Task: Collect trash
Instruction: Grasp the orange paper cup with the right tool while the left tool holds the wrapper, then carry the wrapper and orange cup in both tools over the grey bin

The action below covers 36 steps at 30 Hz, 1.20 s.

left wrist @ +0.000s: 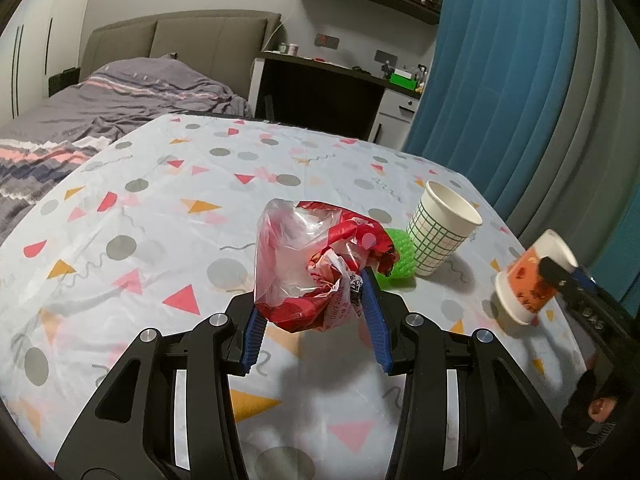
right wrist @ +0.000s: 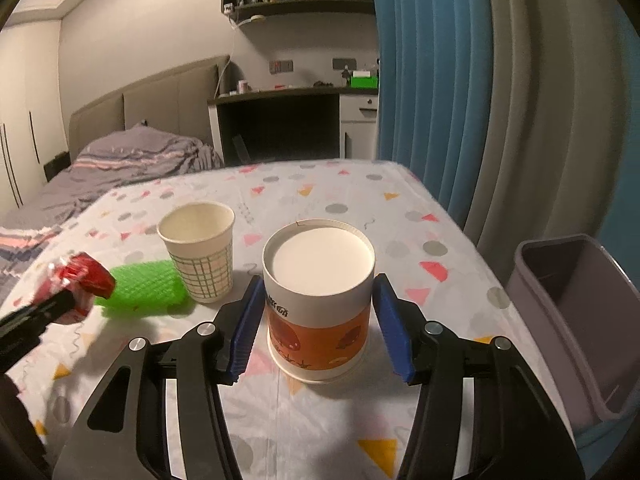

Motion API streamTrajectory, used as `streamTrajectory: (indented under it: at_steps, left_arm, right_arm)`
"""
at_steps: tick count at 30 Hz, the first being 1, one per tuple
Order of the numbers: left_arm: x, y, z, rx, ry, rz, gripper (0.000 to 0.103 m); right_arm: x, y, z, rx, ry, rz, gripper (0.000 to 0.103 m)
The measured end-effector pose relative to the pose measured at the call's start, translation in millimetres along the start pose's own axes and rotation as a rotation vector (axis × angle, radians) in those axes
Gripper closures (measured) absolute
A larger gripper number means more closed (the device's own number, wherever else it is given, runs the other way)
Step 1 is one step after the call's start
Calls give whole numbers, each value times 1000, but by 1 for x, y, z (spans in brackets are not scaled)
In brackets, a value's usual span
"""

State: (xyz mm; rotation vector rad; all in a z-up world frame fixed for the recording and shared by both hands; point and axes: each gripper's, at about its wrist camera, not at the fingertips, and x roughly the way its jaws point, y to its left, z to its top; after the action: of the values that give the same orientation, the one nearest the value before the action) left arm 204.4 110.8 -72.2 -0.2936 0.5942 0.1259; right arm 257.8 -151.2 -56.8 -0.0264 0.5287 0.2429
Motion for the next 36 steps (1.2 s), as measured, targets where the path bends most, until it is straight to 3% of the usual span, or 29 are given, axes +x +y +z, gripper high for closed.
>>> streamTrajectory:
  at_steps: [10,17,36]
  left_arm:
    - [-6,-5,-1,13,-2,-24,60]
    - [-32,-25,-8,53,-14,-64,60]
    - [-59,-154,-26,259,-23,-204,60]
  right_arm:
    - [-53,-14,-4,1,-78,30,49]
    - [-77,-32,-8,11,-108,34,49]
    - [-118,-92,-15,76,-192,-8,49]
